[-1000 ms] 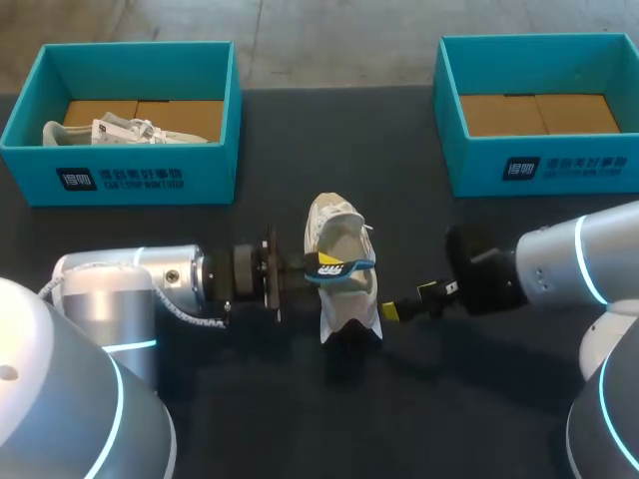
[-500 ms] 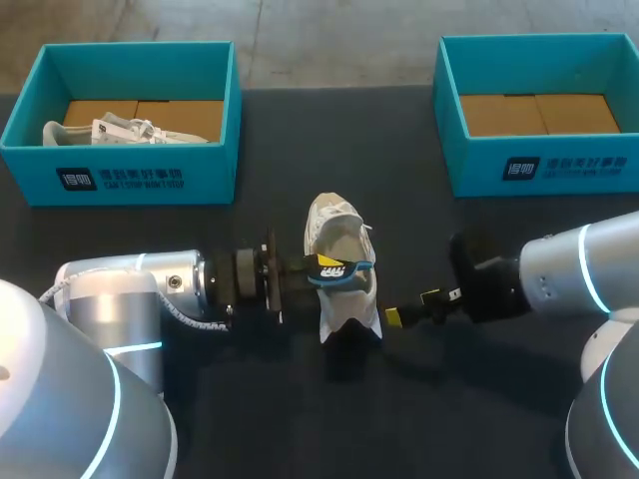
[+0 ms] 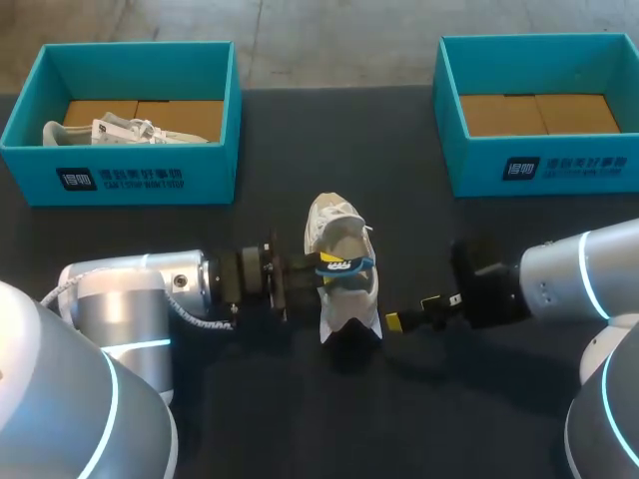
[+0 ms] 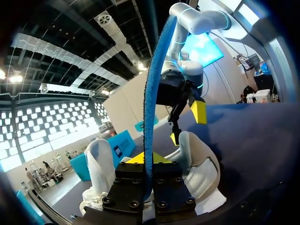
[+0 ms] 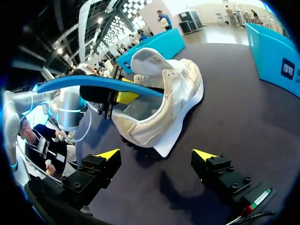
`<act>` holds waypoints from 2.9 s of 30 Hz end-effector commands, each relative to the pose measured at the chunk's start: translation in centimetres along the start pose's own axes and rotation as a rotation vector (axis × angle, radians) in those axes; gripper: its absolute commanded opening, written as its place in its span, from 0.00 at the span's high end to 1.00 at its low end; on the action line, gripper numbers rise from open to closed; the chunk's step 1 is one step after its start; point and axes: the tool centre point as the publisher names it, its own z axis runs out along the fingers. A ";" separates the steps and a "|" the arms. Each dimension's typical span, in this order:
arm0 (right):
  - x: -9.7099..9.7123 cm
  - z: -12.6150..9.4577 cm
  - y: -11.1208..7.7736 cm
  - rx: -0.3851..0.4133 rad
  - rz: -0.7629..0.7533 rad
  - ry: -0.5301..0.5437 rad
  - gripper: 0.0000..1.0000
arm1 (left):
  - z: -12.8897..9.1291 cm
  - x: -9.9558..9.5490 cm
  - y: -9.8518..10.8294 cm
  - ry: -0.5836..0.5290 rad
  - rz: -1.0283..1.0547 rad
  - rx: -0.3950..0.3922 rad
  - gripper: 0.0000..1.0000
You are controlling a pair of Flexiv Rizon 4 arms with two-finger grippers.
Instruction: Take the shoe out of the shoebox, open the shoe tongue, remove and reinsert the insole, then place the shoe into the shoebox
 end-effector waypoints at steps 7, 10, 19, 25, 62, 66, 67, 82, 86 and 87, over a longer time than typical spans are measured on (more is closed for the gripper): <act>-0.1 0.0 -0.1 -0.004 -0.004 0.000 0.00 | -0.2 -0.3 -1.1 -0.020 0.005 0.012 0.53; -0.1 -0.1 -0.1 -0.007 -0.003 -0.001 0.00 | -0.1 -0.5 -1.8 -0.024 0.008 0.029 0.53; -0.3 0.2 -0.1 -0.008 -0.005 0.003 0.00 | -0.6 -0.6 -3.6 -0.018 0.032 0.071 0.59; -0.3 0.2 -0.1 -0.012 -0.002 0.004 0.00 | -0.9 -0.2 -3.8 0.014 0.035 0.072 1.00; -0.5 0.6 -0.7 -0.019 0.016 0.011 0.00 | -1.0 -0.1 -1.4 0.077 0.027 -0.034 0.53; -0.5 0.6 -0.7 -0.021 0.017 0.010 0.00 | -0.9 -0.2 -2.4 0.081 0.030 -0.008 0.54; -0.5 0.6 -0.7 -0.021 0.017 0.010 0.00 | -0.8 -0.2 -2.7 0.083 0.032 0.000 0.55; -0.5 0.8 -0.9 -0.023 0.026 0.010 0.00 | -0.2 0.8 -3.0 0.141 0.030 0.031 1.00; -0.5 1.0 -0.9 -0.019 0.029 0.013 0.00 | -0.3 0.9 -2.4 0.156 0.030 0.017 1.00; -0.5 1.0 -0.9 -0.018 0.030 0.013 0.00 | -0.3 0.9 -2.2 0.159 0.032 0.014 1.00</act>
